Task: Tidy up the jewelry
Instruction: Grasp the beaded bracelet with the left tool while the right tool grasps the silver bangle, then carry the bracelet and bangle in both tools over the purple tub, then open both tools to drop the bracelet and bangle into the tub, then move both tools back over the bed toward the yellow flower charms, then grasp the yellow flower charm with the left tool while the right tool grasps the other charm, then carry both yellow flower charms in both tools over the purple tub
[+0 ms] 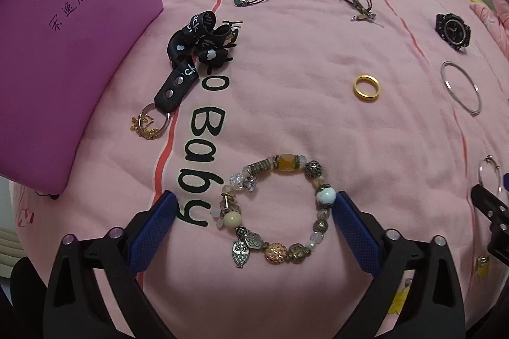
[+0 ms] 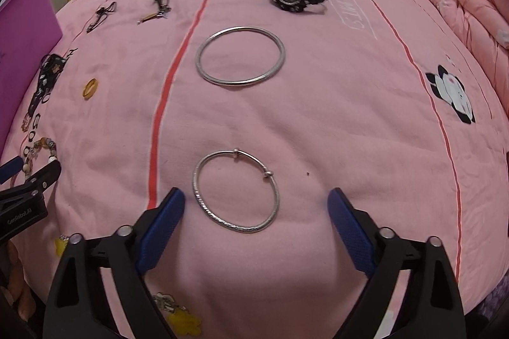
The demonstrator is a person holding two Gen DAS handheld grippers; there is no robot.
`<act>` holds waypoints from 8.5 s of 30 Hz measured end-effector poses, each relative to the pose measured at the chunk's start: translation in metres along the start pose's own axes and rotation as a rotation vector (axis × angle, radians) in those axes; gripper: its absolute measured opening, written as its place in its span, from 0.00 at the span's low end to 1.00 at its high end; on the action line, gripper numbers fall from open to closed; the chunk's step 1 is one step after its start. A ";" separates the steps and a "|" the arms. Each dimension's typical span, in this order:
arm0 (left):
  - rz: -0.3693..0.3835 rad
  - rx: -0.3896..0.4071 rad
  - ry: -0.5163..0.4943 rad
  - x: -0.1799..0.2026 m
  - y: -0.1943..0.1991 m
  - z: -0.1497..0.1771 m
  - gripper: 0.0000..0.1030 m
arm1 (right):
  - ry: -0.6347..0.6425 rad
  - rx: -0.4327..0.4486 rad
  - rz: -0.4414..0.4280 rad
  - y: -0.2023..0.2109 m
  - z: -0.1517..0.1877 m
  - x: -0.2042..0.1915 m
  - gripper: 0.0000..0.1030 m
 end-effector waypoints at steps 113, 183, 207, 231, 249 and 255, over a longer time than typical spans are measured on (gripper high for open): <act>-0.070 0.134 0.487 -0.313 0.138 -0.111 0.61 | 0.629 0.151 -0.241 0.131 -0.233 -0.402 0.58; 0.179 -0.045 -0.102 0.029 0.112 0.045 0.94 | -0.006 0.049 -0.134 0.101 0.064 -0.011 0.69; 0.143 -0.072 -0.138 0.051 0.048 0.055 0.94 | 0.076 0.000 -0.077 0.048 0.068 -0.024 0.69; 0.136 -0.024 -0.140 0.055 0.037 0.063 0.93 | 0.131 0.019 -0.044 0.039 0.068 -0.033 0.60; 0.148 0.011 -0.167 0.054 0.055 0.059 0.21 | 0.177 0.046 -0.086 0.046 0.069 -0.041 0.19; 0.203 0.014 -0.137 0.045 0.061 0.057 0.04 | 0.147 0.051 -0.112 0.049 0.069 -0.038 0.19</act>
Point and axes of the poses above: each gripper's, at about its wrist camera, not at the fingertips, and y roughly against the way its jaws point, x to its right, z to its underside, the point moved 4 cm from there along -y, roughly the way its jaws point, and after that the axes turned 3 degrees about y, right-handed, at the moved point
